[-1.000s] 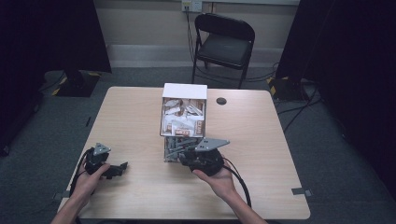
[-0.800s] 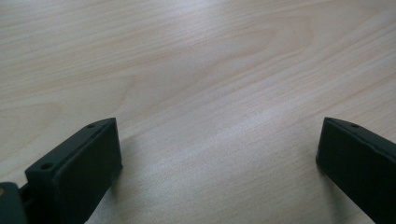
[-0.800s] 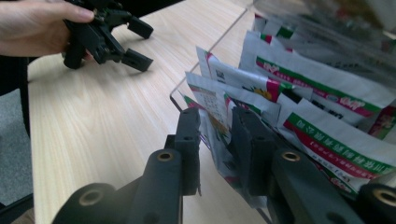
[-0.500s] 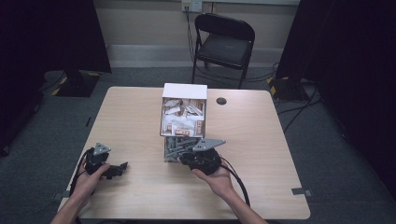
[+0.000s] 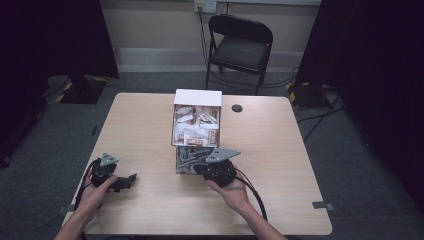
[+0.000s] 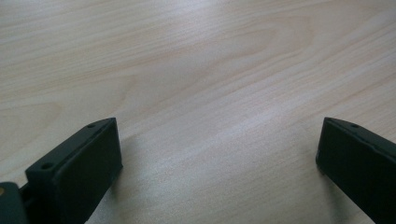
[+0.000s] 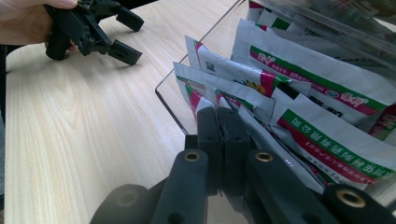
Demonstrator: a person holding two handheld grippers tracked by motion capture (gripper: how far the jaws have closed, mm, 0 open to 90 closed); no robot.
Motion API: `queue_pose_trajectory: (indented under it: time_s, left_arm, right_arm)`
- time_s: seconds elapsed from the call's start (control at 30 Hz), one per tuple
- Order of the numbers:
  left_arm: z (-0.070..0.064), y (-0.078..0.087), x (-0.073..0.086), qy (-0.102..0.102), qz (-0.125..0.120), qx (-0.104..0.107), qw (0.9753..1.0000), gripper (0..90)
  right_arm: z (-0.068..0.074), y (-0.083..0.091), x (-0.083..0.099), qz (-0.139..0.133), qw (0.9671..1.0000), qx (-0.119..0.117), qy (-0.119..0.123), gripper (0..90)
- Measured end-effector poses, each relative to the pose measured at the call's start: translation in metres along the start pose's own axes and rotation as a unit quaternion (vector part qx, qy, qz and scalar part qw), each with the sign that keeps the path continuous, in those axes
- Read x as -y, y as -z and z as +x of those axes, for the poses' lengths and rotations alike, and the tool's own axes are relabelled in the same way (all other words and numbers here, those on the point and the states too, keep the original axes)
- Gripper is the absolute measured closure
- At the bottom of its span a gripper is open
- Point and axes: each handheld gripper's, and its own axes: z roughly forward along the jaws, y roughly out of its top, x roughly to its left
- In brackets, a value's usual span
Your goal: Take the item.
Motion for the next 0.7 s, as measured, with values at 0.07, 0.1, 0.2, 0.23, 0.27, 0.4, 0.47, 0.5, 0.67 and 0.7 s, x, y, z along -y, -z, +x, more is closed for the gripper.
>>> queue_pose_trajectory:
  time_s: [0.07,0.1,0.2,0.23,0.27,0.4,0.47,0.5,0.67,0.7]
  left_arm:
    - [0.0000,0.0000,0.0000,0.000,0.000,0.000,1.0000,0.0]
    - [0.0000,0.0000,0.0000,0.000,0.000,0.000,1.0000,0.0]
    - [0.0000,0.0000,0.0000,0.000,0.000,0.000,1.0000,0.0]
    - [0.0000,0.0000,0.0000,0.000,0.000,0.000,1.0000,0.0]
    - [-0.0001,0.0000,0.0000,0.000,0.000,0.000,1.0000,0.0]
    - [0.0000,0.0000,0.0000,0.000,0.000,0.000,1.0000,0.0]
    - [0.0000,0.0000,0.0000,0.000,0.000,0.000,1.0000,0.0]
    - [0.0000,-0.0001,0.0000,0.000,0.000,0.000,1.0000,0.0]
    - [-0.0001,-0.0001,0.0000,0.000,0.000,0.000,1.0000,0.0]
    - [-0.0001,-0.0001,0.0000,0.000,0.000,0.000,1.0000,0.0]
  right_arm:
    - [-0.0002,0.0002,0.0001,-0.001,1.0000,0.000,0.000,89.0]
    - [-0.0003,0.0004,0.0004,-0.002,1.0000,0.000,-0.001,89.0]
    - [-0.0008,0.0021,0.0009,-0.009,0.9999,-0.005,-0.005,89.3]
    - [-0.0008,0.0021,0.0009,-0.009,0.9999,-0.005,-0.005,89.3]
    - [-0.0005,0.0034,0.0005,-0.012,0.9999,-0.006,-0.004,89.5]
    - [-0.0013,0.0071,-0.0015,-0.020,0.9998,-0.006,-0.006,89.7]
    - [-0.0015,0.0082,-0.0018,-0.020,0.9998,-0.005,-0.006,89.7]
    - [-0.0017,0.0086,-0.0018,-0.021,0.9998,-0.003,-0.005,89.7]
    - [-0.0052,0.0097,-0.0005,-0.021,0.9997,0.005,-0.006,89.8]
    - [-0.0064,0.0101,-0.0001,-0.023,0.9997,0.004,-0.009,89.9]
